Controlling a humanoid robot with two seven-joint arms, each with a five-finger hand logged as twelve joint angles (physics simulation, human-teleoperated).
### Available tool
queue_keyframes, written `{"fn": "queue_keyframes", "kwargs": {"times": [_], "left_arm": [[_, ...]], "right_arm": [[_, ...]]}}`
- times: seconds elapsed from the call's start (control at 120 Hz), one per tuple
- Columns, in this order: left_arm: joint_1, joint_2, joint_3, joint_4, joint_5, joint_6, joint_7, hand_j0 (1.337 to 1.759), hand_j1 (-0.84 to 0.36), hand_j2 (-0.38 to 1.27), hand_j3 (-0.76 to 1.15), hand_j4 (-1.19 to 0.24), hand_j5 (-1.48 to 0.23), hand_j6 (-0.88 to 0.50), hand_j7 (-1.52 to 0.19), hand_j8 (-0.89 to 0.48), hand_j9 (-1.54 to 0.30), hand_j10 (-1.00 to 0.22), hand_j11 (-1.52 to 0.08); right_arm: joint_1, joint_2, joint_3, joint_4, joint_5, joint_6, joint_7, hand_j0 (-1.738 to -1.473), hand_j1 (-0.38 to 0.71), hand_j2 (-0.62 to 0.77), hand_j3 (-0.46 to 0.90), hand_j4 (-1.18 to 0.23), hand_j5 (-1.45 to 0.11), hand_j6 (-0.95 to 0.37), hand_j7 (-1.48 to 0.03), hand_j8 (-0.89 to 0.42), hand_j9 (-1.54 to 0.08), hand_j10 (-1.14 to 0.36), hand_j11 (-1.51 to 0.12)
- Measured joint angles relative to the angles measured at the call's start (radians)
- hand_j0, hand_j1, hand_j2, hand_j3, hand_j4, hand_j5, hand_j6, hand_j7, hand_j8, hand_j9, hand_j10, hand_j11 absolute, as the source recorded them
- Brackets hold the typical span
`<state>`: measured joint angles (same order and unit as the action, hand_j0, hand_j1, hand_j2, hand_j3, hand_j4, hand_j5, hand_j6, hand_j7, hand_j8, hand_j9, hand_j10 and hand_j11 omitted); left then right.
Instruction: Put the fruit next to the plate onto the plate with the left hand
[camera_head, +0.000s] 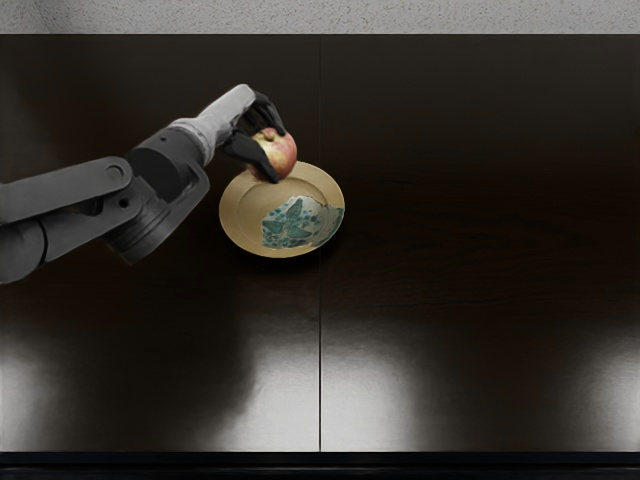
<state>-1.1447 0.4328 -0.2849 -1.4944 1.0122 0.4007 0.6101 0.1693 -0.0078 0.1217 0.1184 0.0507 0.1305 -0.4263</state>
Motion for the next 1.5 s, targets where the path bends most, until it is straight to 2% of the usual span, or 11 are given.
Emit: {"fn": "queue_keyframes", "kwargs": {"times": [0.133, 0.283, 0.342, 0.7, 0.767, 0.892, 1.017, 1.117, 1.225, 1.3, 1.5], "left_arm": [[0.000, -0.046, 0.001, 0.013, -0.001, -0.001, 0.000, 1.652, -0.37, 0.77, 0.00, -0.73, -1.16, -0.30, -1.08, -0.32, -1.05, -0.57, -1.07], [0.009, -0.093, 0.002, 0.035, 0.001, 0.001, 0.000, 1.653, -0.27, 0.60, 0.00, -0.76, -1.15, -0.34, -1.10, -0.37, -1.07, -0.61, -1.08], [0.014, -0.097, 0.003, 0.046, 0.002, 0.001, 0.000, 1.654, -0.29, 0.67, 0.00, -0.76, -1.16, -0.35, -1.11, -0.37, -1.07, -0.63, -1.08], [0.014, -0.093, 0.039, 0.078, 0.011, 0.004, 0.000, 1.655, -0.28, 0.65, 0.00, -0.76, -1.17, -0.34, -1.11, -0.37, -1.06, -0.64, -1.08], [0.025, -0.095, 0.037, 0.078, 0.014, 0.012, 0.000, 1.655, -0.26, 0.59, 0.00, -0.70, -1.07, -0.36, -1.01, -0.40, -0.98, -0.62, -0.99], [0.028, -0.097, 0.030, 0.075, 0.018, 0.045, 0.001, 1.657, -0.14, 0.36, 0.00, -0.52, -0.76, -0.33, -0.73, -0.35, -0.71, -0.48, -0.72], [0.025, -0.096, 0.027, 0.071, 0.019, 0.063, 0.001, 1.657, -0.06, 0.22, 0.00, -0.40, -0.56, -0.30, -0.55, -0.31, -0.54, -0.37, -0.54], [0.025, -0.049, 0.022, 0.019, 0.012, 0.073, 0.001, 1.658, -0.02, 0.16, 0.00, -0.34, -0.47, -0.28, -0.46, -0.29, -0.45, -0.33, -0.46], [0.027, 0.090, 0.010, -0.114, -0.025, 0.076, 0.001, 1.658, 0.01, 0.11, 0.00, -0.30, -0.41, -0.27, -0.40, -0.27, -0.40, -0.29, -0.40], [0.027, 0.113, 0.005, -0.188, -0.082, 0.073, 0.001, 1.658, 0.03, 0.09, 0.00, -0.28, -0.38, -0.26, -0.37, -0.26, -0.37, -0.28, -0.37], [0.043, 0.249, -0.089, -0.247, -0.285, 0.007, 0.001, 1.658, 0.07, 0.06, 0.00, -0.24, -0.32, -0.23, -0.32, -0.23, -0.31, -0.24, -0.31]], "right_arm": [[0.002, 0.002, -0.002, 0.000, 0.000, 0.000, 0.000, -1.658, -0.35, 0.00, 0.00, 0.00, 0.00, 0.00, 0.00, 0.00, 0.00, 0.00, 0.00], [0.002, 0.003, -0.003, 0.000, 0.000, 0.000, 0.000, -1.658, -0.35, 0.00, 0.00, 0.00, 0.00, 0.00, 0.00, 0.00, 0.00, 0.00, 0.00], [0.002, 0.003, -0.003, 0.000, 0.000, 0.000, 0.000, -1.658, -0.35, 0.00, 0.00, 0.00, 0.00, 0.00, 0.00, 0.00, 0.00, 0.00, 0.00], [0.006, 0.004, -0.003, 0.001, 0.000, 0.000, 0.000, -1.658, -0.35, 0.00, 0.00, 0.00, 0.00, 0.00, 0.00, 0.00, 0.00, 0.00, 0.00], [0.006, 0.004, -0.003, 0.001, 0.000, 0.000, 0.000, -1.658, -0.35, 0.00, 0.00, 0.00, 0.00, 0.00, 0.00, 0.00, 0.00, 0.00, 0.00], [0.007, 0.005, -0.003, 0.001, 0.000, 0.000, 0.000, -1.658, -0.35, 0.00, 0.00, 0.00, 0.00, 0.00, 0.00, 0.00, 0.00, 0.00, 0.00], [0.006, 0.005, -0.003, 0.001, 0.001, 0.000, 0.000, -1.658, -0.35, 0.00, 0.00, 0.00, 0.00, 0.00, 0.00, 0.00, 0.00, 0.00, 0.00], [0.007, 0.005, -0.003, 0.001, 0.001, 0.000, 0.000, -1.658, -0.35, 0.00, 0.00, 0.00, 0.00, 0.00, 0.00, 0.00, 0.00, 0.00, 0.00], [0.007, 0.005, -0.002, 0.001, 0.001, 0.001, 0.000, -1.658, -0.35, 0.00, 0.00, 0.00, 0.00, 0.00, 0.00, 0.00, 0.00, 0.00, 0.00], [0.007, 0.006, -0.002, 0.001, 0.002, 0.001, 0.000, -1.658, -0.35, 0.00, 0.00, 0.00, 0.00, 0.00, 0.00, 0.00, 0.00, 0.00, 0.00], [0.007, 0.007, -0.002, 0.001, 0.002, 0.001, 0.000, -1.658, -0.35, 0.00, 0.00, 0.00, 0.00, 0.00, 0.00, 0.00, 0.00, 0.00, 0.00]]}}
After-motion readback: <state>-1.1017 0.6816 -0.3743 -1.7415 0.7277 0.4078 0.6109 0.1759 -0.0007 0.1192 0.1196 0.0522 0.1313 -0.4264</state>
